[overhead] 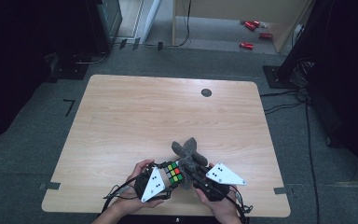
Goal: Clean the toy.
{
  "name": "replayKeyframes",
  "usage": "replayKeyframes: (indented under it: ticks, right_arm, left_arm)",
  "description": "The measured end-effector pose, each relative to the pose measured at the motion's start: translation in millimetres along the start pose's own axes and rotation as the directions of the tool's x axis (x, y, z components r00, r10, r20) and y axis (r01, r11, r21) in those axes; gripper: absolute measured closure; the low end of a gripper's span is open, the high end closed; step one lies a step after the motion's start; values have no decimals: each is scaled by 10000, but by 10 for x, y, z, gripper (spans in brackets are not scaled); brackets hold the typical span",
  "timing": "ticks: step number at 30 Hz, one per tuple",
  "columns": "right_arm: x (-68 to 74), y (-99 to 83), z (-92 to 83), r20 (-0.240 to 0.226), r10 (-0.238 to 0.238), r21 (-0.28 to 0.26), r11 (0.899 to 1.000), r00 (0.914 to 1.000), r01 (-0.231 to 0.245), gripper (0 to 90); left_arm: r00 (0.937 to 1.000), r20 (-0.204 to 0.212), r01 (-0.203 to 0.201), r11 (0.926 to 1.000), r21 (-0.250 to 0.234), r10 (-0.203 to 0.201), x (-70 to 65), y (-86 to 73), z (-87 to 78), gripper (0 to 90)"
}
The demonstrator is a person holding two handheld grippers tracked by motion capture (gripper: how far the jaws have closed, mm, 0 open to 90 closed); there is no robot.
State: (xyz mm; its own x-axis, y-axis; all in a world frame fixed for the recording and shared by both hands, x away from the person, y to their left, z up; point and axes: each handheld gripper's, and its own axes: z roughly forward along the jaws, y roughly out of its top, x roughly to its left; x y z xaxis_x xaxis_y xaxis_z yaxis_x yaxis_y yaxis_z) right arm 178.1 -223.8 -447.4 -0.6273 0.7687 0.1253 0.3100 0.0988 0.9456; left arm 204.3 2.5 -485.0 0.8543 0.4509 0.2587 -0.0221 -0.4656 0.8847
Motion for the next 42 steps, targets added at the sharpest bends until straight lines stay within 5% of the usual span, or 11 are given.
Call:
replayKeyframes:
  ticks: [7,15,22,27,31,35,42]
  right_arm:
    - [138,23,11,-200,-530,-102,9986,9984,528,759]
    - [-17,-16,12,181,-226,-68,9997,9996,227,760]
    - [95,13,8,-335,-232,-180,9996,9992,226,757]
    - [48,12,11,82,-282,-119,9995,9996,283,756]
    - [-9,-20,18,484,-299,44,9995,9984,297,758]
    - [26,-7,5,296,-237,11,9997,9993,237,758]
    - [155,37,1,-79,-450,-118,9989,9990,449,755]
  left_arm:
    - [9987,363,-355,9990,264,345,-129,2,68,352]
    - [9997,254,-36,10000,1,36,-37,10,6,352]
    - [9989,439,-162,9998,147,156,-117,-1,62,352]
    - [9979,571,-323,9994,141,315,-147,14,54,352]
    - [9991,432,19,10000,-31,-18,-58,19,7,352]
    - [9994,334,130,9999,20,-130,-19,4,9,352]
    - [9972,746,-73,9998,172,60,-168,17,89,353]
